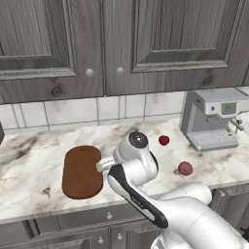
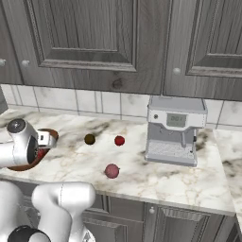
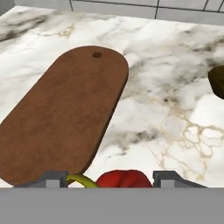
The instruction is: Place the avocado, onion, tomato, and bell pepper on the cutting board.
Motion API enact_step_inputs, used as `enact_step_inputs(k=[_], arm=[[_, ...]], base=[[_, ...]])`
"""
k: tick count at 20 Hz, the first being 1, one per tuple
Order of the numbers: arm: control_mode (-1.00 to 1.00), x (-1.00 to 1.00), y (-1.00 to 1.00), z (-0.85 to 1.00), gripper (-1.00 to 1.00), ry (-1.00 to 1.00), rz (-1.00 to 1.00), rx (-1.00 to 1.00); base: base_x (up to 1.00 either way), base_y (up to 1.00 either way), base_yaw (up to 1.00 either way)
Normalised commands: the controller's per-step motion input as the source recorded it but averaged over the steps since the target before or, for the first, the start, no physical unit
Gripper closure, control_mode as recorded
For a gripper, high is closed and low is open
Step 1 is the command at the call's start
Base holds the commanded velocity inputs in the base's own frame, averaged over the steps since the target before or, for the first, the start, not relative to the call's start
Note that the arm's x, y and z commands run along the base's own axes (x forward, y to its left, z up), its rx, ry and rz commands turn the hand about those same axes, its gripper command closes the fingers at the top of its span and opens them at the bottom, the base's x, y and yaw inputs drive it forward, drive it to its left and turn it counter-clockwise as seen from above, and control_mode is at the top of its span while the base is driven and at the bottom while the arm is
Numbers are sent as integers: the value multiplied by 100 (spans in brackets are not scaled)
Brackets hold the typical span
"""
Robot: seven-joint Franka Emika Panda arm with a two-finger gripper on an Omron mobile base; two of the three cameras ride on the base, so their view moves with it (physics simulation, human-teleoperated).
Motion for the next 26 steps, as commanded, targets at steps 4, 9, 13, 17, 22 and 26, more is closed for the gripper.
enact_step_inputs(k=[4, 9, 13, 17, 22, 26], arm=[[-100, 38, 63, 19, 100, 0, 2, 12], [-100, 45, 57, 14, 100, 2, 1, 6], [-100, 31, 52, 1, 100, 16, 0, -2], [-100, 17, 44, -9, 100, 19, 0, -8], [-100, 18, 50, -24, 100, 12, 0, -6], [-100, 13, 52, -23, 100, 6, 0, -8]], base=[[0, 0, 0], [0, 0, 0], [0, 0, 0], [0, 0, 0], [0, 0, 0], [0, 0, 0]])
